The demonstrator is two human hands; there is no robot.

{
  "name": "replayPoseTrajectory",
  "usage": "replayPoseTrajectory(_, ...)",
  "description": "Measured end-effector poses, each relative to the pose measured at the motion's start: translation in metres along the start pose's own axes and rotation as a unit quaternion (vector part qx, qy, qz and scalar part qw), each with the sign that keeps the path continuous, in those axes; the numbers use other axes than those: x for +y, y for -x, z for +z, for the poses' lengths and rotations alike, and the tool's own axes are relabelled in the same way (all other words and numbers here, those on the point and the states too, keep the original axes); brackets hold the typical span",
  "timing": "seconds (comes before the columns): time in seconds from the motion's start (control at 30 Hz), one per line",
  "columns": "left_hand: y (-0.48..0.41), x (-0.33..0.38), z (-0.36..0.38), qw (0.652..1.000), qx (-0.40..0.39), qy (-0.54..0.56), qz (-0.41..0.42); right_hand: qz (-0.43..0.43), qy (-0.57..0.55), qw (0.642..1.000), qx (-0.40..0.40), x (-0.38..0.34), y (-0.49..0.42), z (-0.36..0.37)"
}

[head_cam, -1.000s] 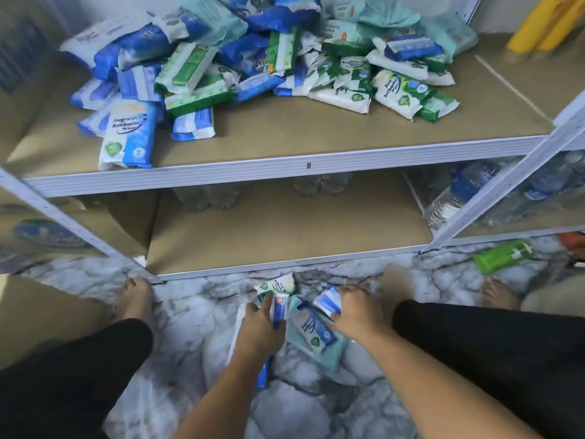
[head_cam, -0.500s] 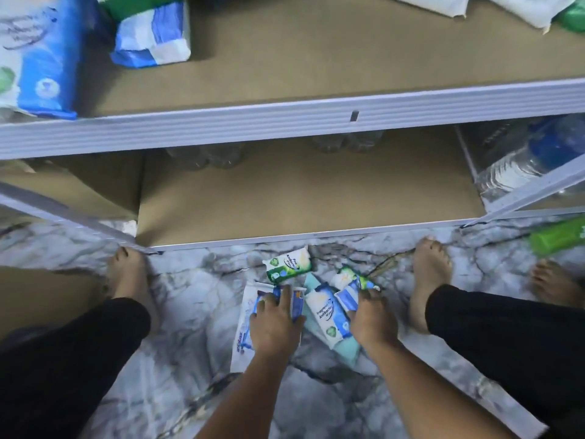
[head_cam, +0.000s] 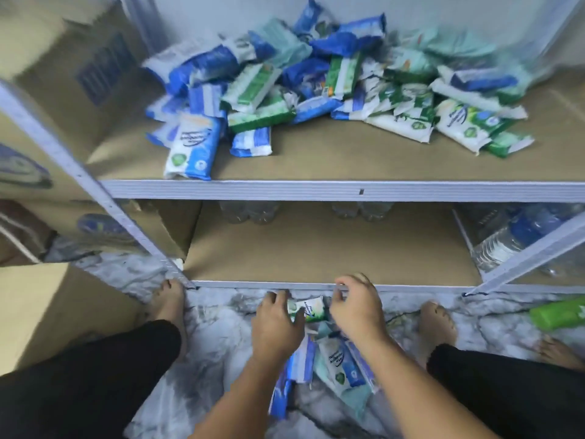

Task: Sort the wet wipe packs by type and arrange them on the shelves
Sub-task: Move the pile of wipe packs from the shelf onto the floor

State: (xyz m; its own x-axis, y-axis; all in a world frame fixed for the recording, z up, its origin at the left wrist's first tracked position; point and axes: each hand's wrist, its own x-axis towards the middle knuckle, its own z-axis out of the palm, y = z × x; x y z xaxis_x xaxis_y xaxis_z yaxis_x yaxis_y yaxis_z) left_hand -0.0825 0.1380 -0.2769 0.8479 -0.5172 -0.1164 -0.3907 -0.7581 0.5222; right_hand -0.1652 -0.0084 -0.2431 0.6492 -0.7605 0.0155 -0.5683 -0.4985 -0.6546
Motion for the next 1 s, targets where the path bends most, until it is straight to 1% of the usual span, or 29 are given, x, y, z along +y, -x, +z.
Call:
replayPoseTrajectory(0.1, -0.011, 0.009, -0.054, 0.994, 0.089, 0.063, 0.025, -0.123, -0.071, 0.988, 0.051, -0.061, -0.012, -0.034)
replayPoseTrajectory(0.17, -0.021, 0.018, -0.098, 0.981, 0.162, 0.084, 0.06, -0.214, -0.082, 0.968, 0.102, -0.099, -0.02, -0.055)
replayPoseTrajectory(0.23, -0.028, 0.029, -0.146, 0.965, 0.226, 0.084, 0.099, -0.273, -0.079, 0.947, 0.147, -0.134, -0.027, -0.071)
replayPoseTrajectory(0.3, -0.034, 0.038, -0.189, 0.944, 0.289, 0.076, 0.14, -0.305, -0.066, 0.935, 0.167, -0.163, -0.035, -0.082)
replayPoseTrajectory(0.33, -0.037, 0.041, -0.207, 0.933, 0.316, 0.067, 0.158, -0.312, -0.05, 0.935, 0.162, -0.175, -0.04, -0.086)
replayPoseTrajectory(0.37, -0.041, 0.043, -0.222, 0.924, 0.336, 0.06, 0.17, -0.31, -0.024, 0.939, 0.143, -0.186, -0.046, -0.088)
replayPoseTrajectory(0.43, -0.053, 0.043, -0.246, 0.914, 0.36, 0.04, 0.181, -0.279, 0.054, 0.955, 0.078, -0.206, -0.06, -0.088)
replayPoseTrajectory(0.47, -0.06, 0.041, -0.255, 0.912, 0.369, 0.023, 0.18, -0.257, 0.091, 0.961, 0.048, -0.215, -0.066, -0.087)
replayPoseTrajectory(0.53, -0.072, 0.036, -0.265, 0.917, 0.368, -0.008, 0.157, -0.225, 0.145, 0.963, 0.018, -0.231, -0.076, -0.082)
replayPoseTrajectory(0.6, -0.081, 0.034, -0.267, 0.93, 0.35, -0.016, 0.109, -0.208, 0.195, 0.958, -0.008, -0.244, -0.086, -0.075)
replayPoseTrajectory(0.67, -0.09, 0.038, -0.267, 0.948, 0.314, -0.022, 0.047, -0.197, 0.232, 0.952, -0.03, -0.252, -0.095, -0.068)
replayPoseTrajectory(0.73, -0.099, 0.045, -0.267, 0.956, 0.292, -0.036, 0.005, -0.2, 0.243, 0.949, -0.001, -0.255, -0.101, -0.064)
replayPoseTrajectory(0.83, -0.11, 0.051, -0.269, 0.956, 0.29, -0.044, -0.018, -0.187, 0.231, 0.953, 0.058, -0.251, -0.106, -0.064)
replayPoseTrajectory(0.93, -0.118, 0.047, -0.273, 0.959, 0.281, -0.031, -0.03, -0.165, 0.237, 0.954, 0.078, -0.248, -0.109, -0.072)
replayPoseTrajectory(1.0, -0.119, 0.044, -0.275, 0.962, 0.273, -0.008, -0.024, -0.148, 0.234, 0.958, 0.07, -0.249, -0.112, -0.08)
